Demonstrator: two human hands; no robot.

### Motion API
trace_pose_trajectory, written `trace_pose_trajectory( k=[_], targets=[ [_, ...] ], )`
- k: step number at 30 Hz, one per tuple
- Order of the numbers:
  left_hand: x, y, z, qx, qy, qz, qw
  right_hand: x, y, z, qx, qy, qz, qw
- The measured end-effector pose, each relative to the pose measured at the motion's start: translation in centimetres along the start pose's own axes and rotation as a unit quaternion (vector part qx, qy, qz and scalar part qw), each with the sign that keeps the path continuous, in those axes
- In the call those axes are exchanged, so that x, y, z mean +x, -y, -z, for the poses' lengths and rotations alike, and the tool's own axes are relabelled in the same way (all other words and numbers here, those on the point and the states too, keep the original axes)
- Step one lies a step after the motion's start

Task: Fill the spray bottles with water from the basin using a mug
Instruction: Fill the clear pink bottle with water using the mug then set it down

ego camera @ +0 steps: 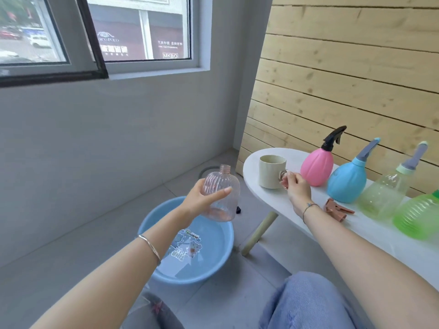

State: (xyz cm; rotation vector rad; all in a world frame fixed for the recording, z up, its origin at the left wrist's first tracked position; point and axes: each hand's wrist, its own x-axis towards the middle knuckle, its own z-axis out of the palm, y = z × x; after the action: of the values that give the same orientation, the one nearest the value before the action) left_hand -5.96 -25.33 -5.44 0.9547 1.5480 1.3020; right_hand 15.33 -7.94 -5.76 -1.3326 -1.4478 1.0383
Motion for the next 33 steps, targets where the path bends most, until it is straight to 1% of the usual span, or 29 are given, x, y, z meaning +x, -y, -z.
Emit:
trace_pose_trajectory(
  k=[2,5,7,13,18,22,26,28,30,33],
  targets=[
    [-1.2,-0.2,1.9,0.001,-0.023,-0.01,1.0,-0.5,1.4,-0.8,-0.004,0.024,0.021,0.999],
    [-2.8,-0.5,4.0,-0.01,-0.057,-0.022,0.998,-1.8,3.0,-2.0,0.005,0.07,0.027,0.997],
    [-3.7,-0.5,4.8,-0.01,-0.073,-0.023,0.997,-2.9,3.7,-2.9,-0.01,0.093,0.026,0.995],
    [-4.2,0.4,6.2,0.01,-0.109,-0.002,0.994,-6.3,3.9,-6.0,-0.044,0.168,0.015,0.985],
    [-1.8,1.5,7.8,0.084,-0.102,0.007,0.991,-6.3,2.5,-8.9,-0.086,0.227,0.024,0.97],
    [1.7,4.8,10.1,0.094,-0.101,0.024,0.99,-4.5,-1.3,-13.2,-0.123,0.261,0.025,0.957],
    [5.0,10.3,12.6,0.096,-0.123,0.056,0.986,-3.0,-7.9,-18.6,-0.204,0.287,0.027,0.936],
    [6.4,13.2,13.5,0.099,-0.136,0.066,0.983,-2.3,-11.4,-20.9,-0.253,0.309,0.053,0.915],
    [7.6,16.1,14.3,0.103,-0.147,0.067,0.982,-2.0,-13.9,-22.7,-0.306,0.323,0.098,0.89],
    [9.2,20.2,15.0,0.105,-0.164,0.066,0.979,-1.3,-17.3,-25.1,-0.352,0.316,0.135,0.871]
  ],
)
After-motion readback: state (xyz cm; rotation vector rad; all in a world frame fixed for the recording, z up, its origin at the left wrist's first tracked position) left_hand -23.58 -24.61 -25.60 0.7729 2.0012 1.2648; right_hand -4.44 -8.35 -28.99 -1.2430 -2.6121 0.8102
